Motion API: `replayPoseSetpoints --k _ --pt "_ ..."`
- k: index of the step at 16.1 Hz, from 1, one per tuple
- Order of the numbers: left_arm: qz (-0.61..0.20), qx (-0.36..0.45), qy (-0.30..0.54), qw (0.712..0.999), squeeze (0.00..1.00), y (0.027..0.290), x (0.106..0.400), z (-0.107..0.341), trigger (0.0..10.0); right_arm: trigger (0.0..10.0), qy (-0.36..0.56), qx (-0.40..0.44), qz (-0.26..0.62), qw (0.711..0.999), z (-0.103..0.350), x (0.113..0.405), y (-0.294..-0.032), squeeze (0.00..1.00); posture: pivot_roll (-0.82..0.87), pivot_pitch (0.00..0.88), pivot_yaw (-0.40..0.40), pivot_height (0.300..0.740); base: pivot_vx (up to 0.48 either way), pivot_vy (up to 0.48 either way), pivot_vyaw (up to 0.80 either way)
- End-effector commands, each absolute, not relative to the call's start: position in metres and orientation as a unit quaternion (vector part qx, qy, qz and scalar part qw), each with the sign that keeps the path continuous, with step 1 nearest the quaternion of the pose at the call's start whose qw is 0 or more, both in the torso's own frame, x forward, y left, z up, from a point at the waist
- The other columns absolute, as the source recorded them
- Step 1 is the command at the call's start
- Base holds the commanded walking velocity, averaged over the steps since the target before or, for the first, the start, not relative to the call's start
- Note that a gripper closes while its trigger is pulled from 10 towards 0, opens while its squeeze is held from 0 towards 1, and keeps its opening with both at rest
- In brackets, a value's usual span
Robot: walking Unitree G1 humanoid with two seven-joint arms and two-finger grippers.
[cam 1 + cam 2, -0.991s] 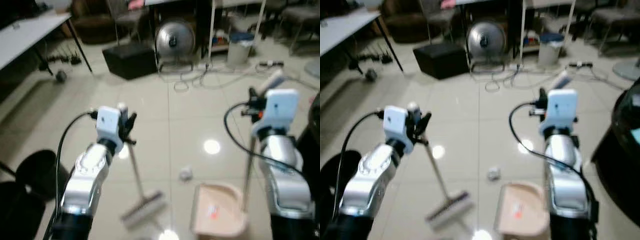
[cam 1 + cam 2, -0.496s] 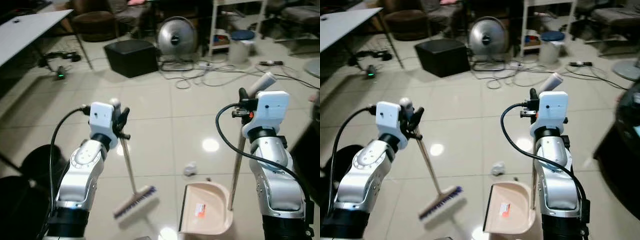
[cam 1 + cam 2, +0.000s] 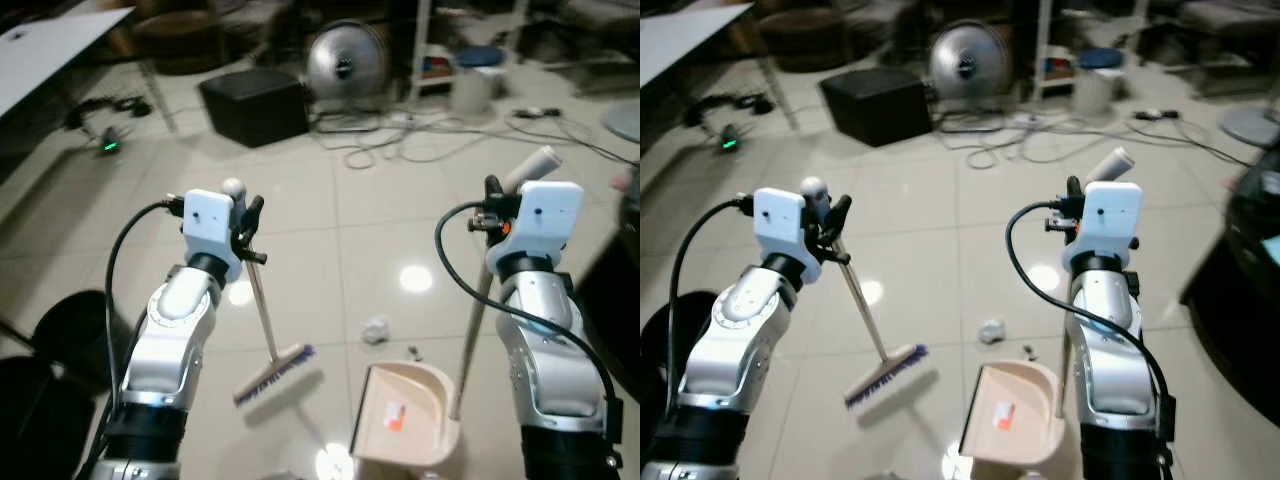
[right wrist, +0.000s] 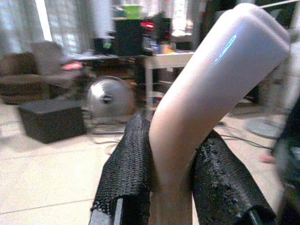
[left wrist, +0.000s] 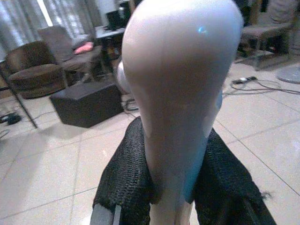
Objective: Sweep floor
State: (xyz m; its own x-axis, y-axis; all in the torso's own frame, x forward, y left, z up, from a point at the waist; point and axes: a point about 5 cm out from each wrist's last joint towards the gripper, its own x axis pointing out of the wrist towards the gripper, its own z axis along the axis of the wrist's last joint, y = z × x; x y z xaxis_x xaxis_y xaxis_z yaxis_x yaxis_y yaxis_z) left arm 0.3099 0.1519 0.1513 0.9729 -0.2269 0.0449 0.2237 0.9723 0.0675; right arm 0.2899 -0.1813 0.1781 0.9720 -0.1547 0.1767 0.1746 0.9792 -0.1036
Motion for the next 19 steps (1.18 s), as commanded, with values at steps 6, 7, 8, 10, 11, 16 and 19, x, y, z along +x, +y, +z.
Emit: replayPoseSetpoints --k 6,7,8,10,11,16,19 --pt "-0.094 0.033 -0.043 0.994 0.0 0.1558 0.3144 0.1566 10.0 10.0 -0.092 -0.075 -0.106 0.987 0.1788 0.2893 -0.1871 0.0 0.01 0.001 0.125 0.74 0.287 0.0 0.0" --pt "-0.095 0.033 -0.044 0.994 0.0 0.1555 0.3154 0.1574 10.0 10.0 -0.093 -0.065 -0.107 0.988 0.18 0.2898 -0.1869 0.0 0.01 0.001 0.128 0.74 0.289 0.0 0.0" --pt "-0.095 0.033 -0.045 0.994 0.0 0.1553 0.3168 0.1584 10.0 10.0 -0.093 -0.054 -0.107 0.988 0.1815 0.2904 -0.1864 0.0 0.01 0.006 0.127 0.74 0.296 0.0 0.0" --pt "-0.096 0.031 -0.049 0.994 0.0 0.1549 0.3174 0.1594 10.0 10.0 -0.094 -0.051 -0.101 0.989 0.1817 0.2889 -0.1858 0.0 0.01 0.007 0.124 0.74 0.326 0.0 -0.54" --pt "-0.096 0.032 -0.049 0.994 0.0 0.155 0.3172 0.1592 10.0 10.0 -0.092 -0.049 -0.1 0.99 0.1801 0.2881 -0.1857 0.0 0.01 0.006 0.124 0.74 0.326 0.0 -0.63" --pt "-0.09 0.033 -0.046 0.994 0.0 0.1585 0.3148 0.156 10.0 10.0 -0.088 -0.052 -0.078 0.992 0.179 0.2896 -0.1803 0.0 0.01 0.008 0.097 0.74 0.332 0.0 -0.11" --pt "-0.085 0.028 -0.049 0.995 0.0 0.1577 0.3146 0.1559 10.0 10.0 -0.087 -0.056 -0.072 0.992 0.1804 0.2917 -0.1814 0.0 0.01 0.013 0.084 0.74 0.334 0.0 0.0"
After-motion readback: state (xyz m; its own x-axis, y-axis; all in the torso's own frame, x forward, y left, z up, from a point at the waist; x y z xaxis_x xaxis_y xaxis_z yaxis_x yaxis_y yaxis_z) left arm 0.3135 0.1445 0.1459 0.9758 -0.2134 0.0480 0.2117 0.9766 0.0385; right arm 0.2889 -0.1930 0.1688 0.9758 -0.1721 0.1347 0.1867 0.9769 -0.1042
